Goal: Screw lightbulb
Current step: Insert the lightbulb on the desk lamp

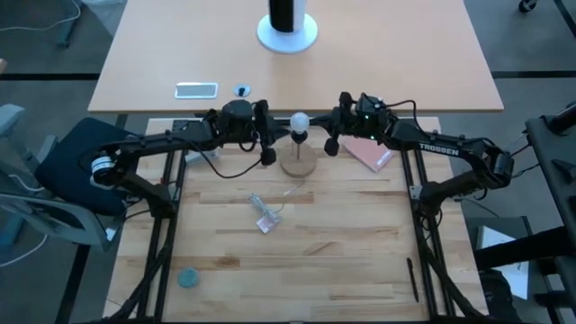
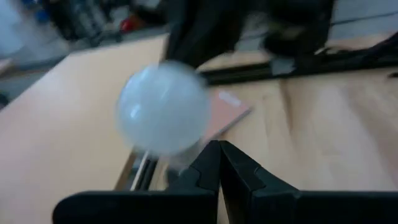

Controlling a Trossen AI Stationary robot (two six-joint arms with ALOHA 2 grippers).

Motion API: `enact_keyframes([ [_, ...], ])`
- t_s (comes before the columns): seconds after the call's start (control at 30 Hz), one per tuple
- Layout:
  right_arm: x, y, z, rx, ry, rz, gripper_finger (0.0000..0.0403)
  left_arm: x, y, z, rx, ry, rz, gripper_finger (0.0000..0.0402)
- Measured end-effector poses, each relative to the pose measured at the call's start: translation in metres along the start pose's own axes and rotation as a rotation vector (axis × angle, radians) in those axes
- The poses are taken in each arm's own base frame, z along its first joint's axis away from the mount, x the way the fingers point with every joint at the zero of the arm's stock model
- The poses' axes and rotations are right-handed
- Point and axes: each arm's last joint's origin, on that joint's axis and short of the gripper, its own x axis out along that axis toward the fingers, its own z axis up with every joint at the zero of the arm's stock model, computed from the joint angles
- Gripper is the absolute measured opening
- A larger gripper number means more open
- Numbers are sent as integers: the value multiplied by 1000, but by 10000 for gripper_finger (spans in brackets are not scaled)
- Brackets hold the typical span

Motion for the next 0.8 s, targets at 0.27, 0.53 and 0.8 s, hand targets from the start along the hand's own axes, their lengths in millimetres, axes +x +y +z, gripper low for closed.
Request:
enact_keyframes([
  [0.27,3,3,1,-19,-34,67,2,4,5,-3,-2,26,99,0],
  [0.53,3,10,0,-7,-27,141,2,5,5,-5,-16,43,125,0],
  [0.8,0,6,-1,-11,26,32,2,-1,4,-6,-33,84,119,0],
])
